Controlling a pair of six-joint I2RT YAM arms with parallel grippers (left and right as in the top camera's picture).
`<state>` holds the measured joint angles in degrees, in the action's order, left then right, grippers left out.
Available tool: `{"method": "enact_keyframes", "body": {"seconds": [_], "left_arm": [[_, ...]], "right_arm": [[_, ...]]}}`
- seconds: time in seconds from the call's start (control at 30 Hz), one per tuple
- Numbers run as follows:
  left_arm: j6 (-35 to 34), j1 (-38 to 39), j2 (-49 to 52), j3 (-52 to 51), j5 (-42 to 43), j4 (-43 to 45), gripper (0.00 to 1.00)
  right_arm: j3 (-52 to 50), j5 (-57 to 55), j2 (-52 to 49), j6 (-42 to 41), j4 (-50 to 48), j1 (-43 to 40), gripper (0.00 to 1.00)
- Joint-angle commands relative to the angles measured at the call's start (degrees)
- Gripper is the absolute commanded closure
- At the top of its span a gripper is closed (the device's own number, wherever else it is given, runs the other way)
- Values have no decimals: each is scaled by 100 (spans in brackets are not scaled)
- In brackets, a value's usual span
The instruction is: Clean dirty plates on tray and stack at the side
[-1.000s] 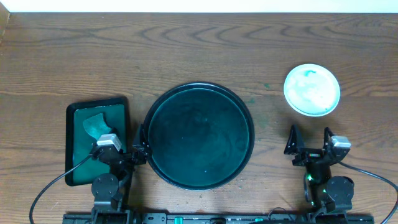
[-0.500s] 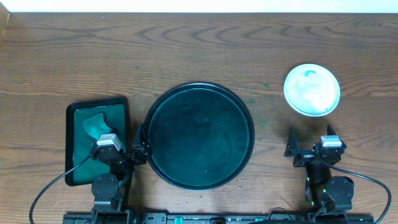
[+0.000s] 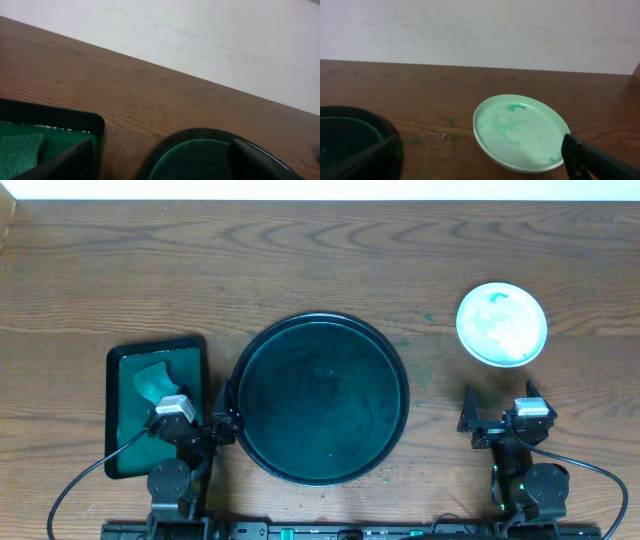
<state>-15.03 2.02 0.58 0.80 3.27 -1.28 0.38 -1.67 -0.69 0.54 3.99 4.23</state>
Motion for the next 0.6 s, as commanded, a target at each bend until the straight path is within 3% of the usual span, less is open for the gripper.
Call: {"method": "enact_keyframes", "body": {"seconds": [0.0,0.57], "left_arm": [[-9,-13,-35,-57,-7,-256,14],[-9,-13,-35,-57,-7,-256,14]], "right_arm": [[-9,46,39,35,28,-72,1],[-9,44,37,35,26,-254,1]]}}
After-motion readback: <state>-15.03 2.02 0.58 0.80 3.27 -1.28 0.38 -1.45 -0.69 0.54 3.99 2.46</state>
